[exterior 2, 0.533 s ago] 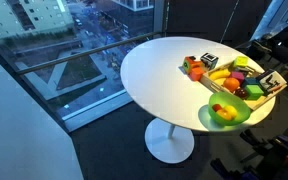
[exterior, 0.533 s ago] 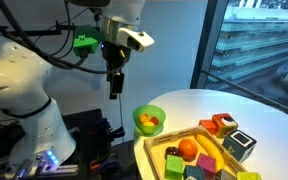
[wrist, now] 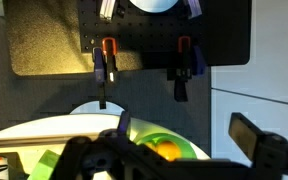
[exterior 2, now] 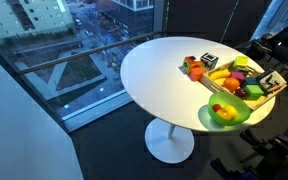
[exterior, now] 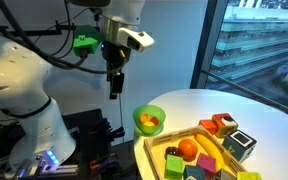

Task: Pick up the toy orange from the tray and put it in the green bowl

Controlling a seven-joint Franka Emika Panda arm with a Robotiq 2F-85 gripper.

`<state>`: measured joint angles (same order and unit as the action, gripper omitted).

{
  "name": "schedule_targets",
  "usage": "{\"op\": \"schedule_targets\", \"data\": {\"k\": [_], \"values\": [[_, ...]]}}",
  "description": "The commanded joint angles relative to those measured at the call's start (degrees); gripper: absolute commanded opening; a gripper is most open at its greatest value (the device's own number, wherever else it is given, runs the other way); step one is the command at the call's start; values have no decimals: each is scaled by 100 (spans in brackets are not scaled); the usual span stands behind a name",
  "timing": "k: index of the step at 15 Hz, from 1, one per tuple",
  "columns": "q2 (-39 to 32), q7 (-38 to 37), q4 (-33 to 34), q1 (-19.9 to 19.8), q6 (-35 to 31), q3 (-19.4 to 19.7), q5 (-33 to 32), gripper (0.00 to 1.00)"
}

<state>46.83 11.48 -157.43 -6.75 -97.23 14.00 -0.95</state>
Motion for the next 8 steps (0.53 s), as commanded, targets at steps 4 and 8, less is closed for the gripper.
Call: {"op": "schedule_targets", "data": {"k": [4, 8], "values": [[-51, 15, 54, -51, -189, -110, -17, 100], [-130, 30, 56, -51, -655, -153, -74, 100]]}}
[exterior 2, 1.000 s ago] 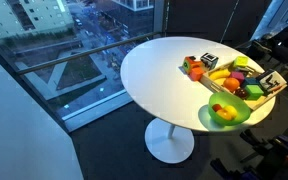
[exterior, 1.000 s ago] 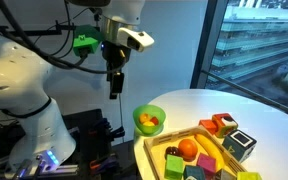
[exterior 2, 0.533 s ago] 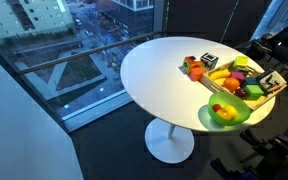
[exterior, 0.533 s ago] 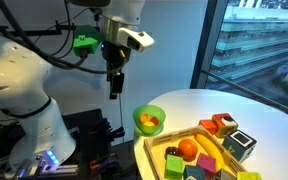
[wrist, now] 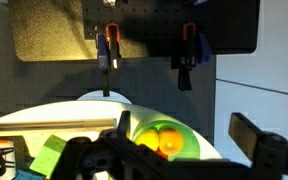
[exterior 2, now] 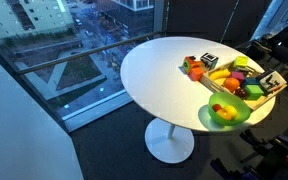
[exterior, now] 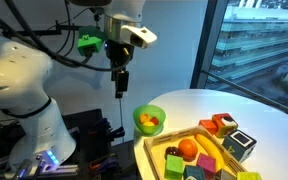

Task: Pick up the toy orange from the tray and put it in the green bowl

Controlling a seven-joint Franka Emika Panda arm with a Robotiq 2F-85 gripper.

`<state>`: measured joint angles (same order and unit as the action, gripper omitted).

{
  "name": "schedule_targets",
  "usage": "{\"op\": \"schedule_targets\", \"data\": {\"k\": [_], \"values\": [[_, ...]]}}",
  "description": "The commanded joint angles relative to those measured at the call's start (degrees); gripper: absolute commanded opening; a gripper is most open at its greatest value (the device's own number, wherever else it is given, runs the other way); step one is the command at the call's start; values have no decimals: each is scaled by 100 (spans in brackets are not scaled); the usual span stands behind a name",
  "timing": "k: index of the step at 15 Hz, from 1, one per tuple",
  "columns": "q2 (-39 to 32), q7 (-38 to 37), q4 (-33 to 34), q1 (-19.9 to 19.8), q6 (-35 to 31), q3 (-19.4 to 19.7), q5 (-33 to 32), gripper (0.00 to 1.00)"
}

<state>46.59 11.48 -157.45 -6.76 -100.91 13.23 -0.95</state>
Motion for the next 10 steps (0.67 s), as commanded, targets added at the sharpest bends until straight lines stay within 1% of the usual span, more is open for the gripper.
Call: {"op": "schedule_targets", "data": {"k": [1, 5, 10], "values": [[-132, 25, 54, -60, -424, -90, -97, 100], [-368, 26, 102, -100, -941, -105, -257, 100], [-914, -50, 169, -180, -1567, -89, -419, 100]]}}
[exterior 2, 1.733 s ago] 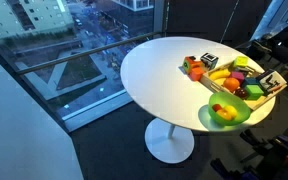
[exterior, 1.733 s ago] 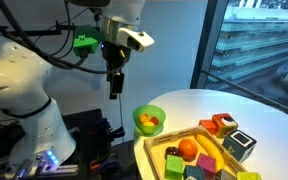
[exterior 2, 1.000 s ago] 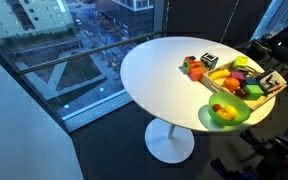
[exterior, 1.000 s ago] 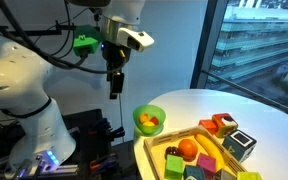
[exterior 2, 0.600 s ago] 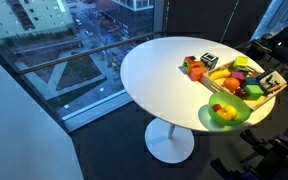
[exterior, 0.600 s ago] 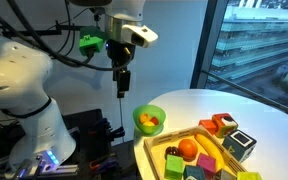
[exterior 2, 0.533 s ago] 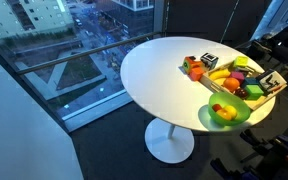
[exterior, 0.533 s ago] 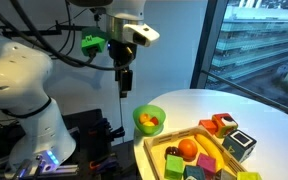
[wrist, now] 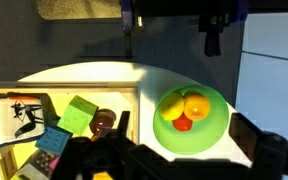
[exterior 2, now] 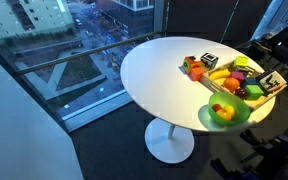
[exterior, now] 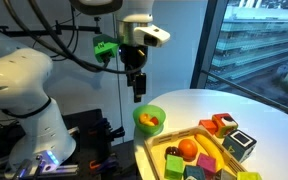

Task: Pick up the toy orange from the tray and put it in the green bowl

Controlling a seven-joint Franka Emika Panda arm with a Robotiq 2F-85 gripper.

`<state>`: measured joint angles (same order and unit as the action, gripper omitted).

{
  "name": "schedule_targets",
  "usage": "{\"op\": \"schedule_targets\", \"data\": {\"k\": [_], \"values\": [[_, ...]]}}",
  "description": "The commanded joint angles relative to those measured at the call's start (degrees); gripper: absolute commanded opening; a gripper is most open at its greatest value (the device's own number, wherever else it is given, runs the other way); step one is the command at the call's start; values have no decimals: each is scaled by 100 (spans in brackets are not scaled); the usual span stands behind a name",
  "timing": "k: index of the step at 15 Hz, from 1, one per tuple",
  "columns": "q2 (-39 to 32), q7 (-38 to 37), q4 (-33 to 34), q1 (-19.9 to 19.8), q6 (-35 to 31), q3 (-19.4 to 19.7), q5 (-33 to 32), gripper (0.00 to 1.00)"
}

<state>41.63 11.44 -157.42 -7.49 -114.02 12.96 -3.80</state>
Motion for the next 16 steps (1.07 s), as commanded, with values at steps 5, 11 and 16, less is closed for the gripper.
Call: {"op": "schedule_targets", "data": {"k": [5, 11, 16], "values": [[-1094, -64, 311, -134, -844, -78, -117, 100], [-2052, -130, 696, -154, -1386, -121, -134, 100], [-2842, -159, 1161, -158, -1604, -148, -186, 100]]}}
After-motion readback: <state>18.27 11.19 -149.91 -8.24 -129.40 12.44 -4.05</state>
